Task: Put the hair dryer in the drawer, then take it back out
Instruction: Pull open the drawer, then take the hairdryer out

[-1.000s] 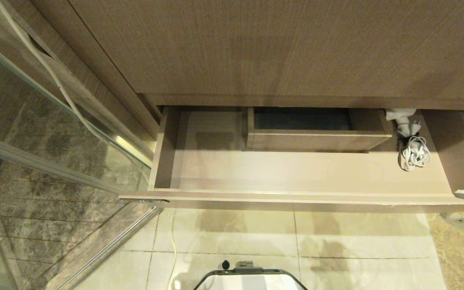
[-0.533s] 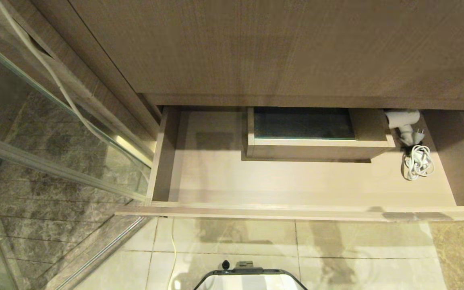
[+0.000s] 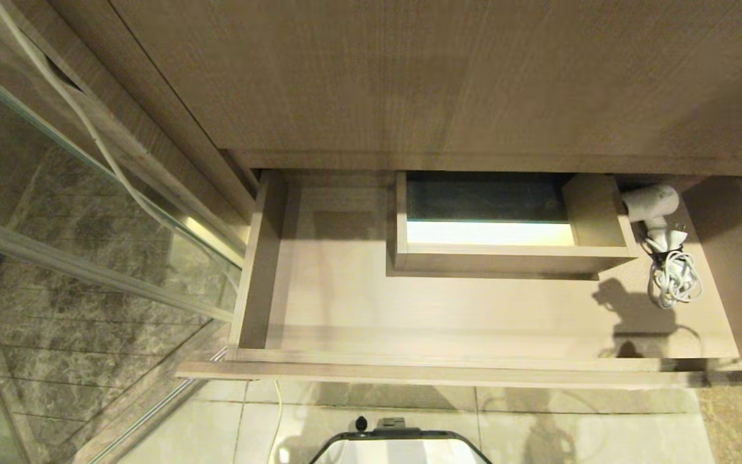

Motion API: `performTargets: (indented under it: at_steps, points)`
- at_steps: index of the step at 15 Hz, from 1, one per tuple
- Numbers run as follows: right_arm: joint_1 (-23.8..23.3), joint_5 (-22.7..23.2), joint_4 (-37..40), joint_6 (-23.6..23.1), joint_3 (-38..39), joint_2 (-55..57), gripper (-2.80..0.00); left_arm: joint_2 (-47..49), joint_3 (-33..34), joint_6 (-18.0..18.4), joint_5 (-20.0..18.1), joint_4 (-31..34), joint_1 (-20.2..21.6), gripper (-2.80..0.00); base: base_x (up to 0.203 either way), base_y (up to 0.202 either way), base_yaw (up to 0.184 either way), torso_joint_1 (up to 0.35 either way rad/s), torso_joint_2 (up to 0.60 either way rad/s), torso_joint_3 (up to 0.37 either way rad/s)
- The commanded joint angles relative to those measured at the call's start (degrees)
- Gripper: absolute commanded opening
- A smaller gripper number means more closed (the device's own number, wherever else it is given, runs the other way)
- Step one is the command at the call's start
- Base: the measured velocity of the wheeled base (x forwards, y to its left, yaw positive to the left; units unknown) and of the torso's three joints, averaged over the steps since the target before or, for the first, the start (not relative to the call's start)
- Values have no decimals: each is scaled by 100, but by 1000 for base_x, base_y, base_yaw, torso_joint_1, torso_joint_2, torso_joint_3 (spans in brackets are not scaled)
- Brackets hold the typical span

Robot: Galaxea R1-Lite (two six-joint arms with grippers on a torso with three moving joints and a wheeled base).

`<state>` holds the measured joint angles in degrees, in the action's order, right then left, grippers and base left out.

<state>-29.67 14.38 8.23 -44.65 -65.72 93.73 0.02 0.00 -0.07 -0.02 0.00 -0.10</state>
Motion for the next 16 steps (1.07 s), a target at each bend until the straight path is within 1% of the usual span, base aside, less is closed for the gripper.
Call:
performTargets:
  at_steps: [1, 4, 6, 7, 8, 10, 14, 16]
  points:
    - [-272, 3, 8, 33, -861, 1433, 0, -2, 0, -1, -6, 0, 1, -280, 0, 0, 0, 0, 0, 0]
    - [-366, -2, -20, 152, -1598, 2161, 0, -2, 3, -1, 2, 0, 1, -280, 0, 0, 0, 0, 0, 0]
    - [-372, 13, -53, 248, -1745, 2422, 0, -3, 2, -1, -5, 0, 1, -280, 0, 0, 0, 0, 0, 0]
    - [-372, 22, -68, 470, -1817, 2556, 0, -11, 0, -1, -6, 0, 1, -280, 0, 0, 0, 0, 0, 0]
    - [-365, 39, -100, 824, -1868, 2705, 0, -7, 7, -1, -1, 0, 1, -280, 0, 0, 0, 0, 0, 0]
    - [-321, 68, -321, 1156, -1986, 3027, 0, -2, 6, -1, -6, 0, 1, -280, 0, 0, 0, 0, 0, 0]
    - [-293, 98, -875, 1273, -2462, 3757, 0, -2, 1, -1, 0, 0, 1, -280, 0, 0, 0, 0, 0, 0]
    - [-264, 355, -1144, 1336, -2686, 4114, 0, -3, 2, -1, -4, 0, 1, -280, 0, 0, 0, 0, 0, 0]
